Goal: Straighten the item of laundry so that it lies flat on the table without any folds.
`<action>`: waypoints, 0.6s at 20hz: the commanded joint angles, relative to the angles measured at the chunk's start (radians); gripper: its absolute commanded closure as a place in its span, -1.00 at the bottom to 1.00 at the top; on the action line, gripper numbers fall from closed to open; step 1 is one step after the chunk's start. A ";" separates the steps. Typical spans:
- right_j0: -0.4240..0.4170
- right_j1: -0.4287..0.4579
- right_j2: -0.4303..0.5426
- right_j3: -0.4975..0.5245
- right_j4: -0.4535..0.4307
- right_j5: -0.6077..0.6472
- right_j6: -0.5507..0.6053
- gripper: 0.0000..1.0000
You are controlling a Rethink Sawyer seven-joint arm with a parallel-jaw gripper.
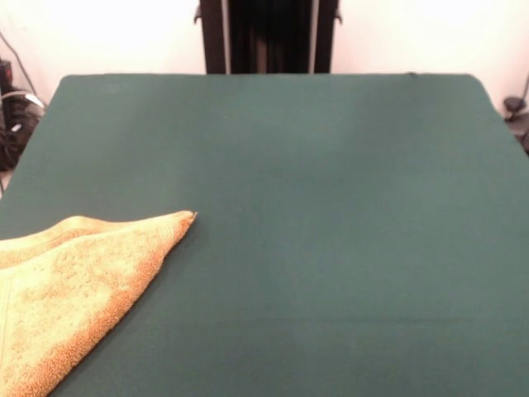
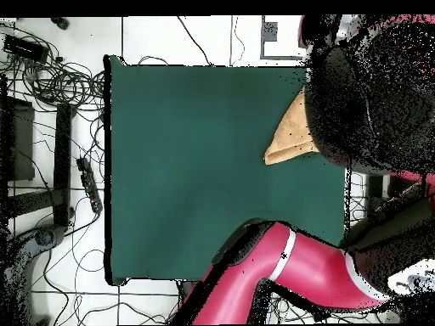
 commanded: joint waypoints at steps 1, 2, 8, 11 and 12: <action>0.006 -0.091 0.036 0.270 0.232 0.244 -0.185 1.00; 0.009 -0.082 0.046 0.259 0.239 0.245 -0.153 1.00; 0.003 -0.049 0.050 0.218 0.282 0.245 -0.051 1.00; 0.002 -0.041 0.036 0.205 0.292 0.248 -0.030 1.00; 0.000 -0.038 0.030 0.199 0.292 0.250 -0.029 1.00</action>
